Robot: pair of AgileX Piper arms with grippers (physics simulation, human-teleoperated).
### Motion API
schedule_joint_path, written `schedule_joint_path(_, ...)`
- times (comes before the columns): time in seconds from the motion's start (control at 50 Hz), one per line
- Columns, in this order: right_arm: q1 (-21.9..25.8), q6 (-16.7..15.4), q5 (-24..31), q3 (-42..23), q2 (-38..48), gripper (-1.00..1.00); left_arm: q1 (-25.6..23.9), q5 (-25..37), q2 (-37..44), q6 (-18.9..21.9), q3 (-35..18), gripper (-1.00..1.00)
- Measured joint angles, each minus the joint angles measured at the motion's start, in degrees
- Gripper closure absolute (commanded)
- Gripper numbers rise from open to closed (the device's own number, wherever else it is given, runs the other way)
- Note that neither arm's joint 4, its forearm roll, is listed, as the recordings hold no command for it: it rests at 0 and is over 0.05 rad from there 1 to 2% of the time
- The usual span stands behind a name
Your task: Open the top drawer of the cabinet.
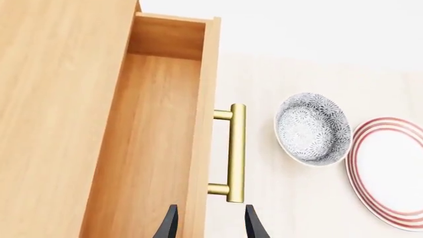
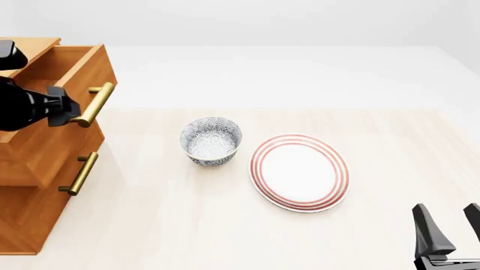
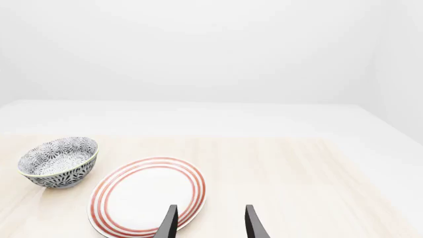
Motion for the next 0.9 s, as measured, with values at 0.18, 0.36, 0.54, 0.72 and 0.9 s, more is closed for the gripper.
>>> schedule_joint_path(0.18,0.00,0.00,0.00,0.00,0.00,-1.00,-0.34,-0.96,0.92,-0.11,0.70,-1.00)
schedule_joint_path(0.36,0.00,-0.01,0.00,0.00,0.00,-1.00,-2.30,-1.44,2.17,-0.56,0.86,-1.00)
schedule_joint_path(0.54,0.00,0.00,0.00,0.00,0.00,-1.00,-4.46,-1.48,2.96,-1.14,0.80,-1.00)
schedule_joint_path(0.72,0.00,0.00,0.00,0.00,0.00,-1.00,-6.33,-1.35,3.32,-1.52,0.70,-1.00)
schedule_joint_path(0.9,0.00,0.00,0.00,0.00,0.00,-1.00,-7.89,-0.99,3.61,-1.56,0.42,-1.00)
